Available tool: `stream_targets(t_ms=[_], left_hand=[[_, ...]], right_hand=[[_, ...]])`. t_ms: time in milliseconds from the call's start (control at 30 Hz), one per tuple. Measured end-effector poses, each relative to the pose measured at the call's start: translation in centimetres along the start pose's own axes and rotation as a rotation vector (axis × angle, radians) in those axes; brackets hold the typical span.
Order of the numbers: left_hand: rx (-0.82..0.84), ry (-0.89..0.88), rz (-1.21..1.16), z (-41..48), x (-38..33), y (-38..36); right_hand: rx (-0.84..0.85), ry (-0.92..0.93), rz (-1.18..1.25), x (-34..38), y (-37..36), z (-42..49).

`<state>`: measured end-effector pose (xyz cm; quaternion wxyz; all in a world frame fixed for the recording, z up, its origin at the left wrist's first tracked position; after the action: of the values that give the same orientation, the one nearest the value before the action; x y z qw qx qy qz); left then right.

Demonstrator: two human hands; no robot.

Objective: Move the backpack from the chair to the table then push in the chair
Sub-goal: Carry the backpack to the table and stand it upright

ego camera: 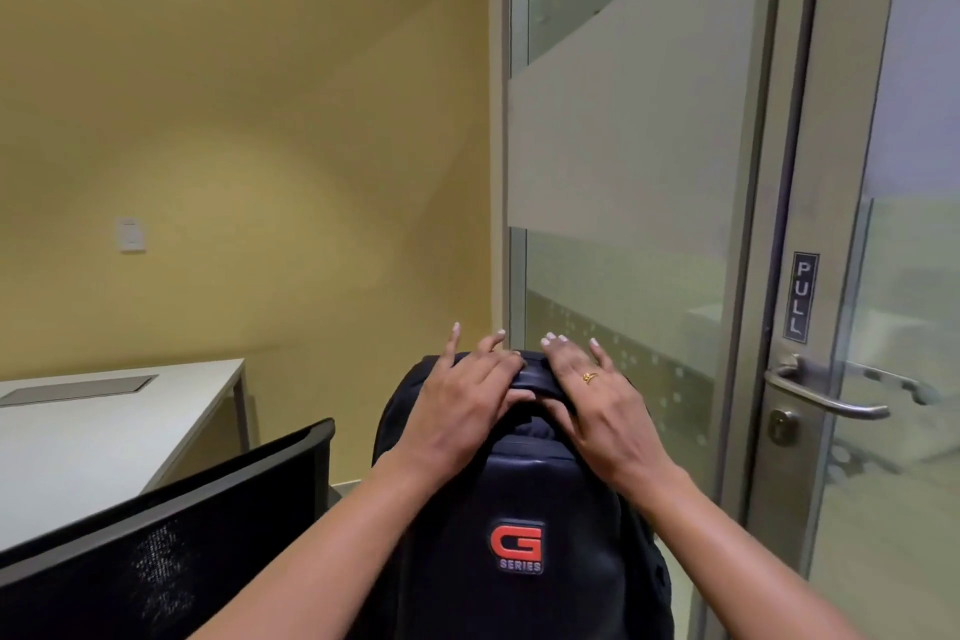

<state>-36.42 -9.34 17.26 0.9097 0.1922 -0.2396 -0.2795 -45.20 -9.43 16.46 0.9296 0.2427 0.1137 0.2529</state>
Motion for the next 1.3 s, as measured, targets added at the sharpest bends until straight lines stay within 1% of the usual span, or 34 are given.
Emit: stream_targets(t_ms=[67,100,133,200,267,367,467,567,700,800,933,1033,1133,1300], left_hand=[[0.102,-0.050,-0.009,-0.2,0.9,-2.1],[0.152,-0.034,-0.020,-0.4,1.5,-3.1],[0.198,0.001,-0.030,-0.8,2.1,-4.0],[0.273,0.071,0.026,-1.3,2.8,-5.9],[0.322,0.147,0.063,-1.7,3.5,-8.1],[0.270,0.204,0.053,-1.1,4.3,-10.1],[0.248,0.205,0.042,0.0,4.7,-12.0],[0.257,0.223,0.056,1.2,5.9,-14.0],[0.322,0.235,0.142,2.0,8.8,-17.5],[0.356,0.234,0.186,2.4,11.8,-20.4],[0.401,0.244,0.223,2.8,15.4,-23.8],[0.400,0.251,0.245,3.4,19.4,-27.2],[0.391,0.287,0.224,4.1,23.5,-30.3],[0.475,0.398,0.275,4.8,30.1,-34.5]], right_hand=[[-0.015,0.071,-0.038,-0.3,-0.8,0.2],[-0.017,0.102,-0.054,-0.6,-1.3,0.2],[-0.016,0.128,-0.077,-0.9,-1.9,0.2],[-0.005,0.157,-0.126,-1.8,-3.2,0.1],[0.012,0.164,-0.148,-2.9,-4.5,0.1],[0.038,0.162,-0.149,-5.0,-6.2,0.5],[0.042,0.150,-0.108,-7.2,-7.8,1.4],[0.044,0.131,-0.075,-9.3,-9.8,2.6],[0.090,0.128,-0.038,-11.6,-13.8,4.6],[0.132,0.129,0.012,-13.5,-17.9,6.4],[0.139,0.138,0.072,-15.2,-22.7,8.4],[0.165,0.142,0.118,-17.3,-27.7,10.8],[0.180,0.144,0.154,-19.1,-32.2,13.7],[0.162,0.177,0.189,-21.3,-38.8,18.4]])
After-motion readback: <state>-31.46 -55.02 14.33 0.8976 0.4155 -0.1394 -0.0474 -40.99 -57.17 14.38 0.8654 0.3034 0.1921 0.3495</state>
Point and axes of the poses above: each hand's wrist, its own z-axis towards the middle knuckle, its own y-axis out of the back of the hand, x = y × z, the point moved 10 cm from there along z, towards the middle knuckle, and after that the axes turned 3 degrees about -y, right-handed, at the moved point
